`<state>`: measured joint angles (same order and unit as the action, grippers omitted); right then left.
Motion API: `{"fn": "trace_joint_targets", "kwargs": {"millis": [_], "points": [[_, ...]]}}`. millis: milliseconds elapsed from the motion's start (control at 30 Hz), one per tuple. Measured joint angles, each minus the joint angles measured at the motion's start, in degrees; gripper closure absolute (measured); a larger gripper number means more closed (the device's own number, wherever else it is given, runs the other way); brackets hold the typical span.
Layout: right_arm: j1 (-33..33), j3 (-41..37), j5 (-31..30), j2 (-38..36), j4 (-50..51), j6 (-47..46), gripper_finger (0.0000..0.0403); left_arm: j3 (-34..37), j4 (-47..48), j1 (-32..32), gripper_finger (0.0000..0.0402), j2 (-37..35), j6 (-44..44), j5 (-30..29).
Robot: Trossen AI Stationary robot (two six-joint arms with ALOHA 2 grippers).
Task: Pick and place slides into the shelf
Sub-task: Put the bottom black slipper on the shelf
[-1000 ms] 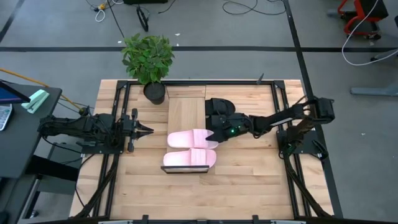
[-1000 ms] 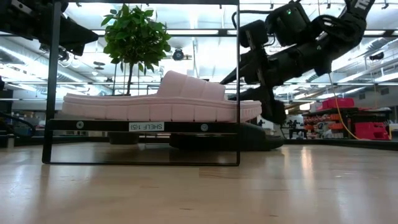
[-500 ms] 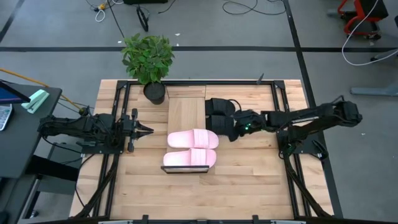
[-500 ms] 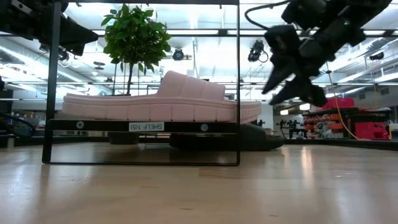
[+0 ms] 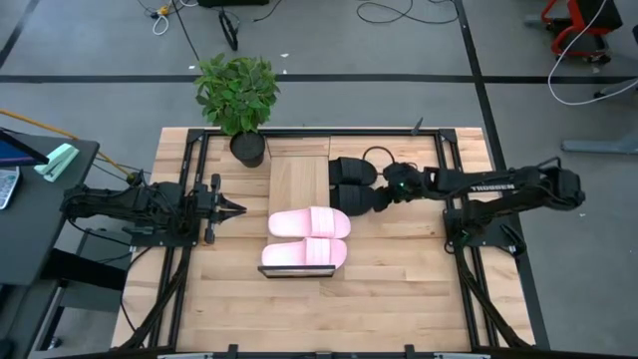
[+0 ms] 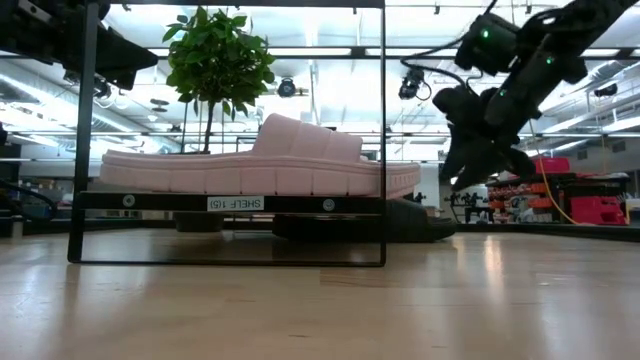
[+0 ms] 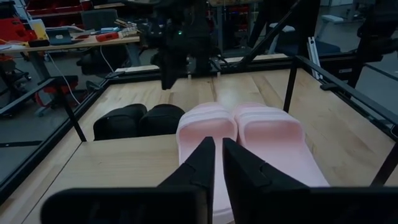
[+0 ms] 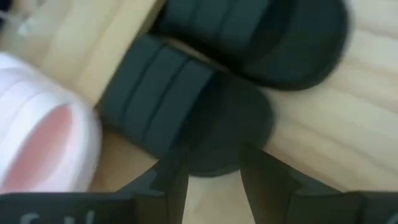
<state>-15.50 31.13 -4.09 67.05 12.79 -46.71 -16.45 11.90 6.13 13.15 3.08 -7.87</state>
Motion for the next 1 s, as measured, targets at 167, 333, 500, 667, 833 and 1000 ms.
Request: {"fn": "trace_joint_targets", "kwargs": {"millis": [167,333,500,667,833,1000], "points": [[-4.0,-3.9,3.0,-0.6,-5.0,1.5,0.0257,0.0,0.1,0.0,0.0363,0.0,-0.6,0.0],[-5.7,-9.8,6.7,-0.8,-17.9,-1.4,0.0257,0.0,0.1,0.0,0.037,0.0,-0.5,0.0],[-6.5,-13.6,9.1,-0.8,-26.5,-2.7,0.0257,0.0,0.1,-0.1,0.037,0.0,-0.5,0.0],[-7.6,-14.7,12.8,-0.5,-29.4,-3.7,0.0257,0.0,-0.1,-0.9,0.0361,1.0,-0.5,-5.9],[-8.0,-14.7,16.0,-0.5,-31.1,-4.9,0.0257,0.0,-1.7,-2.0,0.0359,3.8,-3.0,-10.0],[-8.2,-14.7,19.2,0.0,-31.2,-6.0,0.0257,0.0,-2.2,-2.3,0.0359,8.5,-5.5,-13.5]]}}
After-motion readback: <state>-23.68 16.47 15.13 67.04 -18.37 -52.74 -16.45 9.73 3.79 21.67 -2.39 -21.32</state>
